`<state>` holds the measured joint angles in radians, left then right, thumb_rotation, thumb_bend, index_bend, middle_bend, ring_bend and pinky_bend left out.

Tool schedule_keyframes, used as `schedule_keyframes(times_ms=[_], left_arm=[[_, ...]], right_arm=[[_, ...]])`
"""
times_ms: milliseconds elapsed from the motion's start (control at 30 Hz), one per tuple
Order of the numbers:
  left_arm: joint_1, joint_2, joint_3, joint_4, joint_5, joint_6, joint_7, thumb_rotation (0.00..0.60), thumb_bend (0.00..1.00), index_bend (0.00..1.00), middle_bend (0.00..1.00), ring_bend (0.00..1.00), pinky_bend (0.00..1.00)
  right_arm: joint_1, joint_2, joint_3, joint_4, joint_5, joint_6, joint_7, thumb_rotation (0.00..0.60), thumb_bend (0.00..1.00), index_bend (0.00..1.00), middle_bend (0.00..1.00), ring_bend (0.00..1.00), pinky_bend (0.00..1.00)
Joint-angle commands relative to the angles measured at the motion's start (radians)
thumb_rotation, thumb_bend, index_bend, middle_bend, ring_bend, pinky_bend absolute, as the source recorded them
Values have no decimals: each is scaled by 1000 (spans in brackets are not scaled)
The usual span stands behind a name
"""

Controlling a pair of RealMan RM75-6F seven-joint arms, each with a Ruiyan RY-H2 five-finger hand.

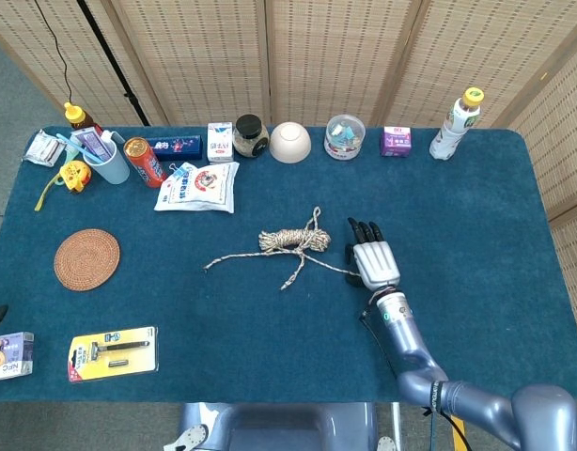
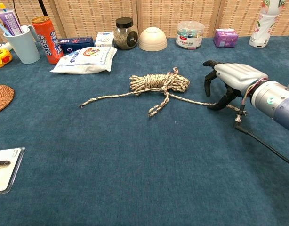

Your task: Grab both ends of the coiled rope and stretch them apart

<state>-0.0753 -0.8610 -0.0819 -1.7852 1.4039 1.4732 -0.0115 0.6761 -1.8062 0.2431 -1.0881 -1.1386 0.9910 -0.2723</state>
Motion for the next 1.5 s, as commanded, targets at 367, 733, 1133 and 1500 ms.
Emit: schedule_keyframes(times_ms=[367, 733, 1133, 1500], left_arm=[[-4, -2, -1, -5, 1, -2, 8, 549, 227, 63, 0, 0, 0], [-1, -3, -1, 2, -3, 0, 2, 550, 228, 63, 0, 0, 0], [0, -2, -1, 17, -4, -1, -9, 547, 227, 62, 0, 0, 0], [0, -4, -2, 22, -7, -2, -12, 549, 228, 62, 0, 0, 0]], right_arm=[[4, 16, 0, -9, 3, -14, 2, 600, 321, 532, 11, 0, 0], [24, -1, 15, -19, 21, -27, -15, 600, 380, 521, 7, 0, 0], [47, -27, 26, 4, 50, -46, -38, 600, 388, 520, 6, 0, 0], [57, -45, 28, 38, 65, -62, -32, 600, 412, 528, 8, 0, 0]])
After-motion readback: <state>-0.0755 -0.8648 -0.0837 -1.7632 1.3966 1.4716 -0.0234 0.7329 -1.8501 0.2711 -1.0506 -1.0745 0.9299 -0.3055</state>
